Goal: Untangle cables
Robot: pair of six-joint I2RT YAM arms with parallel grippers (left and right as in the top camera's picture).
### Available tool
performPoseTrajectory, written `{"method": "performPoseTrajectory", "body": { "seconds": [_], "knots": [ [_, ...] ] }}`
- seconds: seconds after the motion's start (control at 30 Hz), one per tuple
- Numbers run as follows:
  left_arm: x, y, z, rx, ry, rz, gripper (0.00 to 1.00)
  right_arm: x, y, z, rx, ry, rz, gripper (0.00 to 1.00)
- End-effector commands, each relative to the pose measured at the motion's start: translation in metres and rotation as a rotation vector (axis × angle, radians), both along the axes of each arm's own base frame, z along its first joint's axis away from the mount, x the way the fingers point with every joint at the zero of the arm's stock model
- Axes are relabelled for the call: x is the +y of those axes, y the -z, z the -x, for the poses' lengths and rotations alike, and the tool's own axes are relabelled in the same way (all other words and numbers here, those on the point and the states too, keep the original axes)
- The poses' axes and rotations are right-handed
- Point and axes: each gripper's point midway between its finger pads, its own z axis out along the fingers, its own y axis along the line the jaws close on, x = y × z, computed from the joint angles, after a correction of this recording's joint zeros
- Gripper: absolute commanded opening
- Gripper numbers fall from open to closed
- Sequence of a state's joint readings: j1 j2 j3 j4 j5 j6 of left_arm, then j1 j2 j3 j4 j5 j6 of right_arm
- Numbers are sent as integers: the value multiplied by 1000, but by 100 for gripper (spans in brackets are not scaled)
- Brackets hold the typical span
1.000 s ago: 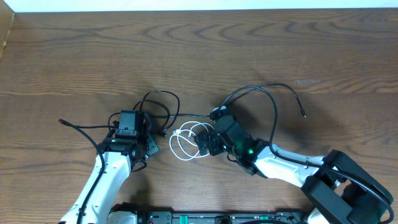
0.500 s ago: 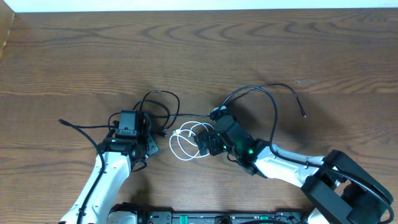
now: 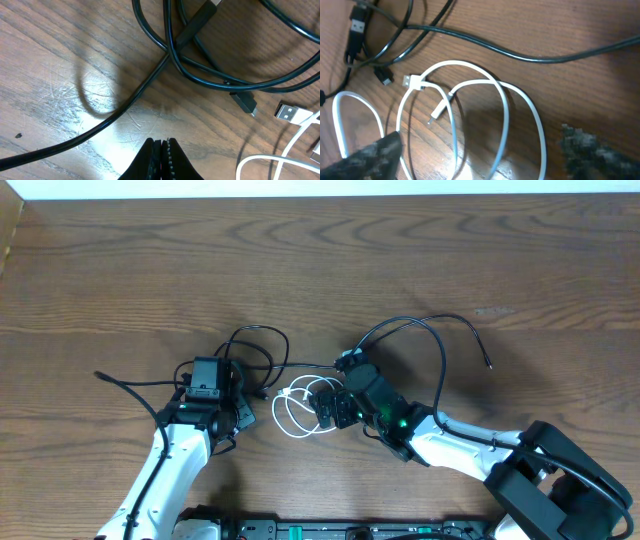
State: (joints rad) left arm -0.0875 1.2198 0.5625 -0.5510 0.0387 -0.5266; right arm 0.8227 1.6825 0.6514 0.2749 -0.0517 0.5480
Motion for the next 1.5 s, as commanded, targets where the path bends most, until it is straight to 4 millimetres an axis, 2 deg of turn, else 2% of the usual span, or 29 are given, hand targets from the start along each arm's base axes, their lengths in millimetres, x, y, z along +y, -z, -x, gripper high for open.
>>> {"method": "performPoseTrajectory", "body": {
  "seconds": [0.0, 0.03, 0.07, 0.1, 0.13, 0.2, 0.23, 0.27, 0.3, 0.33, 0.53, 0.6, 0.8, 0.83, 0.93, 1.0, 1.07, 1.1, 1.27, 1.47],
  "knots": [
    [4, 1, 0, 0, -10, -16, 8, 8, -9, -4, -71, -60, -6, 60],
    [4, 1, 0, -2, -10, -16, 8, 12, -16, -5, -103, -88, -20, 42],
    [4, 1, 0, -3, -10, -16, 8, 16, -24, -6, -135, -113, -36, 34],
    [4, 1, 0, -3, -10, -16, 8, 21, -39, -9, -181, -124, -66, 13],
    [4, 1, 0, -3, -10, -16, 8, 22, -48, -10, -199, -123, -84, 9],
    [4, 1, 0, -3, -10, -16, 8, 24, -65, -11, -233, -124, -116, 8],
    [4, 1, 0, -2, -10, -15, 8, 25, -69, -11, -239, -124, -122, 13],
    [4, 1, 0, -2, -10, -15, 8, 26, -72, -9, -240, -132, -130, 22],
    [4, 1, 0, -2, -10, -15, 8, 28, -72, -6, -235, -148, -138, 30],
    [4, 1, 0, -1, -10, -15, 8, 32, -72, -1, -225, -172, -149, 33],
    [4, 2, 4, 14, -10, -17, 11, 53, -71, 30, -232, -327, -155, 43],
    [4, 2, 4, 14, -10, -17, 11, 57, -68, 36, -271, -361, -118, 46],
    [4, 2, 4, 15, -10, -17, 12, 54, -34, 34, -301, -301, 32, 56],
    [4, 2, 4, 17, -10, -17, 12, 53, -27, 33, -294, -297, 49, 55],
    [4, 2, 4, 17, -10, -17, 12, 53, -11, 36, -271, -303, 73, 46],
    [4, 2, 4, 17, -10, -17, 12, 53, -6, 35, -262, -297, 75, 30],
    [4, 2, 4, 17, -10, -17, 12, 52, -5, 31, -275, -281, 80, 7],
    [4, 2, 4, 17, -10, -17, 12, 51, -7, 28, -288, -264, 86, 1],
    [4, 2, 4, 18, -10, -17, 12, 29, -33, 1, -394, -101, 152, 1],
    [4, 2, 4, 17, -10, -17, 13, -8, -44, -3, -385, -29, 277, 1]
  ]
}}
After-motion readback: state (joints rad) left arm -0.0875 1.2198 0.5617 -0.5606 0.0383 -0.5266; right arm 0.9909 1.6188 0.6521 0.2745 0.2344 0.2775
